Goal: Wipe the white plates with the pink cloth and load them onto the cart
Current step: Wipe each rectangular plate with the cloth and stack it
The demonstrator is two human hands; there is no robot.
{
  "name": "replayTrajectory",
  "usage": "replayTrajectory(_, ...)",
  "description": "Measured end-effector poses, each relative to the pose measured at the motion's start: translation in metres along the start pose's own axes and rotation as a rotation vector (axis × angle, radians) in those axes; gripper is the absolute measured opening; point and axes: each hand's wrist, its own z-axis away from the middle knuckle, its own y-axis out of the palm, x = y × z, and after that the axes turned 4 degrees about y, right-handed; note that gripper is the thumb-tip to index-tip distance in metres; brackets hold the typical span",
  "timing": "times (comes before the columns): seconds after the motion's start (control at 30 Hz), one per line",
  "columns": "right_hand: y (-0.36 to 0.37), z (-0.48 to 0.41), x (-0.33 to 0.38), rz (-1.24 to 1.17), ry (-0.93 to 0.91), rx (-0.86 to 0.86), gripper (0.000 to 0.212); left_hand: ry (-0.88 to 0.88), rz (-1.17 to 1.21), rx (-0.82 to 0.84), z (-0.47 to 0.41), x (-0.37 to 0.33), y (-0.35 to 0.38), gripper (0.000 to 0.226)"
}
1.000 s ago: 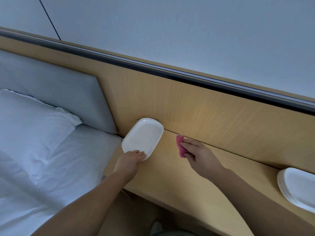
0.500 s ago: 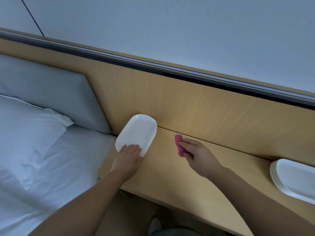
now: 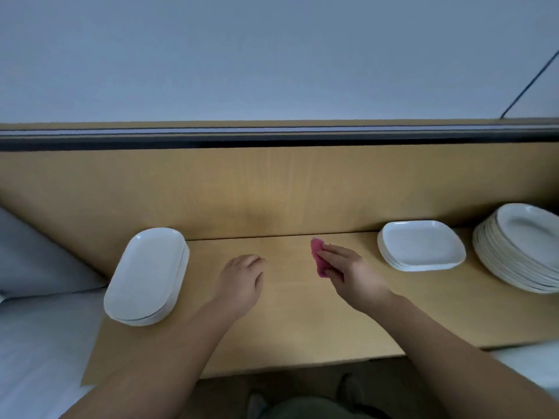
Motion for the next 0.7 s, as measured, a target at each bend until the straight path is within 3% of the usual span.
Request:
replayTrajectory(0.17,-0.049,0.043,-0.045,-0.014,0.098,-0.146,0.023,0.145,0.051,0.012,-0.055,-0.062,0.022,0.021)
replayTrajectory(0.5,-0.125,0.093,-0.154,0.009,0.230,-0.225,0.025,0.188,0.081,0.165,-0.143,-0.193,0.086,0.031)
replayTrajectory(0.7,-0.153,0.091,-0.213,0.023,0.204,-0.183,0.023,-0.003,0.033,0.261,-0.189,-0.228,0.123,0.041)
